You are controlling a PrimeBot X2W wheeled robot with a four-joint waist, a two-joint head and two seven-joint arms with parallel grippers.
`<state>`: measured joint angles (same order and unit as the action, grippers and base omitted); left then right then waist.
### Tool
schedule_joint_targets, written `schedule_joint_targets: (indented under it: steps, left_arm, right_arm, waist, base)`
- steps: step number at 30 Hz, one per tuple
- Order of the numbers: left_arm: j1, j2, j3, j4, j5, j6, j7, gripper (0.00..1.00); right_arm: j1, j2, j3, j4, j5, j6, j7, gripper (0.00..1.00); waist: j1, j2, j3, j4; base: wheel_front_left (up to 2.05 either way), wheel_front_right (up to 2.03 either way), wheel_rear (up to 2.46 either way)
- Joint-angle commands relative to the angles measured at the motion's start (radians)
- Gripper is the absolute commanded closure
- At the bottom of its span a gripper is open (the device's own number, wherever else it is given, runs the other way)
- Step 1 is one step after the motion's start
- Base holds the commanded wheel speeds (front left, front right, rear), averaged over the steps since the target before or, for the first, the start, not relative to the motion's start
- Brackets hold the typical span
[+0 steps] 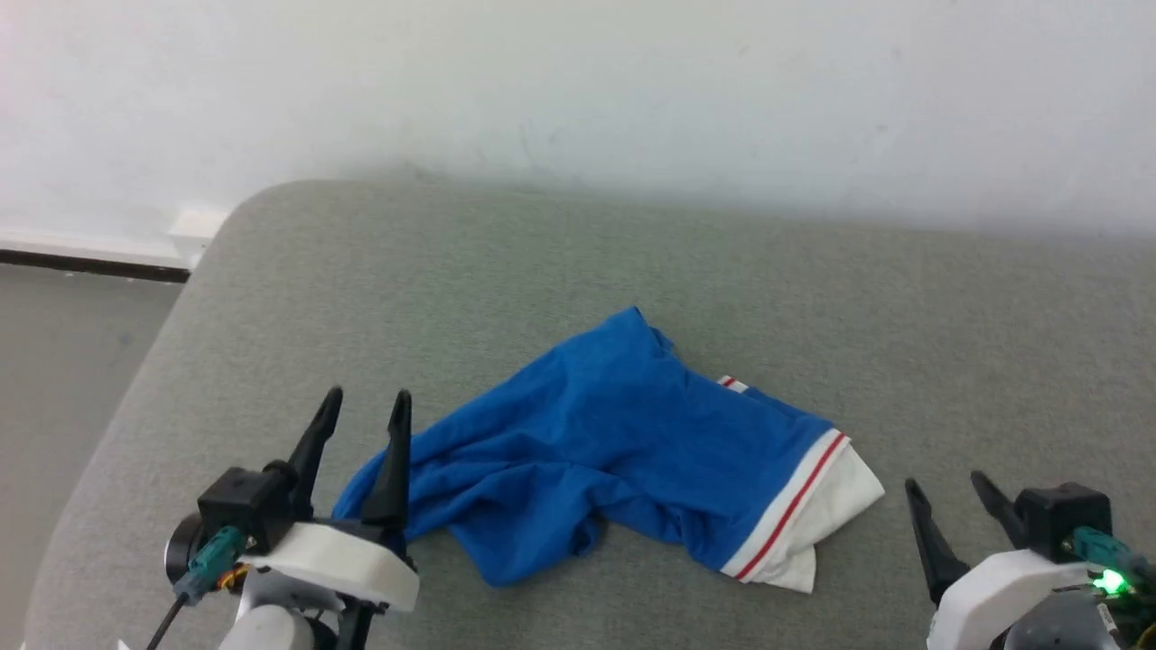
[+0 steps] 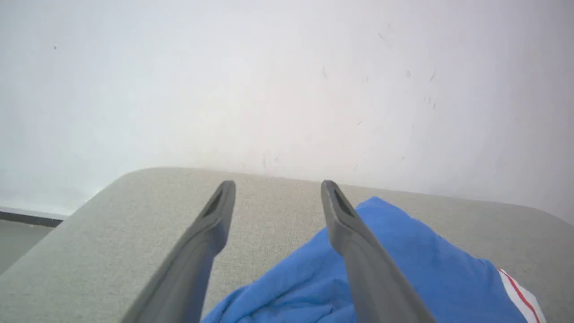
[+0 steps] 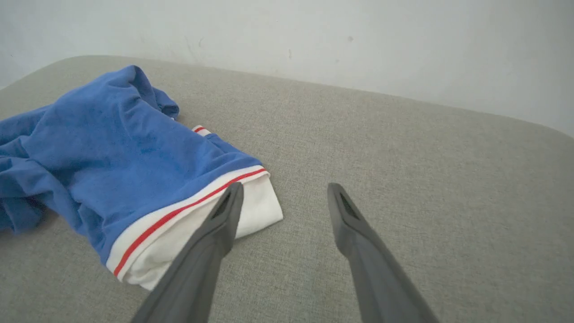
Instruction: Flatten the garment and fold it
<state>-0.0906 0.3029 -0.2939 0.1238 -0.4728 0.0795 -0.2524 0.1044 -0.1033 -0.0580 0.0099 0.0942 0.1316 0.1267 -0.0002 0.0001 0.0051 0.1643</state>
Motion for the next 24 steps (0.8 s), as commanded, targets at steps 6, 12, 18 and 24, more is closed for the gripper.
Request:
schedule_joint_targets:
  steps: [6, 12, 18, 24]
  left_arm:
    - [0.037, -0.022, 0.045, -0.178, 0.202, -0.019, -0.009, 0.00]
    - [0.083, -0.071, 0.057, -0.283, 0.344, -0.022, -0.009, 0.00]
    - [0.090, -0.119, 0.054, -0.272, 0.377, -0.049, -0.009, 0.00]
    - [0.092, -0.157, 0.065, -0.224, 0.376, -0.083, -0.009, 0.00]
  right_arm:
    - [-0.074, 0.015, -0.021, 0.080, 0.035, -0.001, 0.277, 0.00]
    - [-0.178, 0.021, -0.044, 0.198, 0.011, -0.001, 0.478, 0.00]
    - [-0.237, 0.021, -0.080, 0.307, -0.044, -0.001, 0.515, 0.00]
    - [-0.260, 0.027, -0.072, 0.386, -0.056, -0.001, 0.482, 1.00]
  waist:
    - [0.0002, -0.0001, -0.008, 0.074]
    - [0.0002, -0.0001, 0.026, 0.132]
    - [0.0002, -0.0001, 0.064, 0.183]
    - [0.0002, -0.0001, 0.088, 0.192]
  base:
    - [0.00, 0.00, 0.00]
    - [0.00, 0.00, 0.00]
    - [0.00, 0.00, 0.00]
    - [0.00, 0.00, 0.00]
